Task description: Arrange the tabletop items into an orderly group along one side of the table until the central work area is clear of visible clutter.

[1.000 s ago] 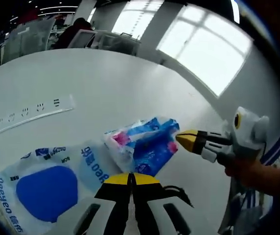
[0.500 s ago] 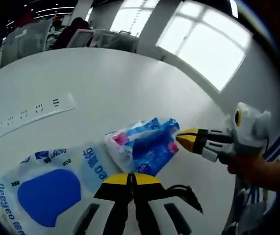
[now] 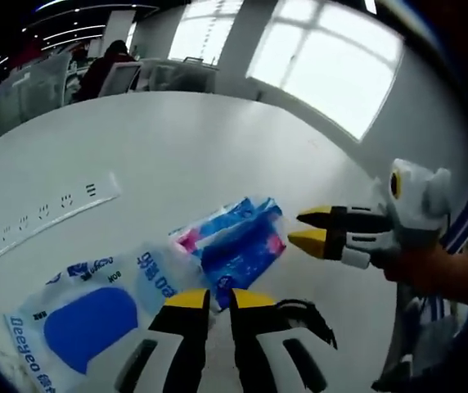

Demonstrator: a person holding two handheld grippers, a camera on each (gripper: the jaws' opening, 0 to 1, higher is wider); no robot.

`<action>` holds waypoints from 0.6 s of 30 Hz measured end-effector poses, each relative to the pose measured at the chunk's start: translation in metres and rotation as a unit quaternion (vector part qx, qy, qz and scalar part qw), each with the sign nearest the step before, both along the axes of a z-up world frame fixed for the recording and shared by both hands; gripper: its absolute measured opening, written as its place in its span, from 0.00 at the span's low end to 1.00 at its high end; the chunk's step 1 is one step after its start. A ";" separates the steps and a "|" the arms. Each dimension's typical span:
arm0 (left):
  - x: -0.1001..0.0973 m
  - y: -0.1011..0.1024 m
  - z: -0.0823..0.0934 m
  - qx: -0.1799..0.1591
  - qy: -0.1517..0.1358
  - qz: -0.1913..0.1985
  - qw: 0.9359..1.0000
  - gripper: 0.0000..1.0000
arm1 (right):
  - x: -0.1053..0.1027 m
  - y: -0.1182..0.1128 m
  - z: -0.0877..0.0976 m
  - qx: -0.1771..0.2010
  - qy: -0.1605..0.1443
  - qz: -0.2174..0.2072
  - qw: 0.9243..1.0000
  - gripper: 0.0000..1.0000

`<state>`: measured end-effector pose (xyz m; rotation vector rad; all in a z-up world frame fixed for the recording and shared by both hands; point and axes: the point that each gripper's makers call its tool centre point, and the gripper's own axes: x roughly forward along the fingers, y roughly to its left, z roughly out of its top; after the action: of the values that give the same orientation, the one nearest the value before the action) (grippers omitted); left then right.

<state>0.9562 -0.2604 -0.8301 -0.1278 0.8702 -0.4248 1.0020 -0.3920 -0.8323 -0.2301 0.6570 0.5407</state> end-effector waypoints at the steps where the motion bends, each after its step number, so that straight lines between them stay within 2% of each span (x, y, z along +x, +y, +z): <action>1: -0.002 -0.001 0.000 0.000 0.000 -0.002 1.000 0.12 | -0.003 0.000 0.001 -0.001 0.000 -0.001 1.000 0.22; 3: -0.009 -0.003 0.001 0.002 0.001 -0.009 1.000 0.16 | -0.014 -0.003 0.005 -0.028 -0.003 0.009 1.000 0.22; 8: -0.029 -0.009 -0.001 0.005 0.003 -0.018 1.000 0.20 | -0.033 0.000 0.006 -0.030 0.000 0.017 0.999 0.23; 15: -0.051 -0.014 -0.014 0.003 0.017 -0.022 1.000 0.22 | -0.067 0.003 0.003 -0.010 0.023 0.008 1.000 0.26; 18: -0.059 -0.018 -0.017 -0.001 0.022 -0.022 1.000 0.22 | -0.075 0.002 0.000 -0.007 0.032 0.004 0.999 0.26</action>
<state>0.8972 -0.2785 -0.8466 -0.1202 0.9171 -0.4652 0.9273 -0.3898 -0.8321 -0.2287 0.7231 0.5532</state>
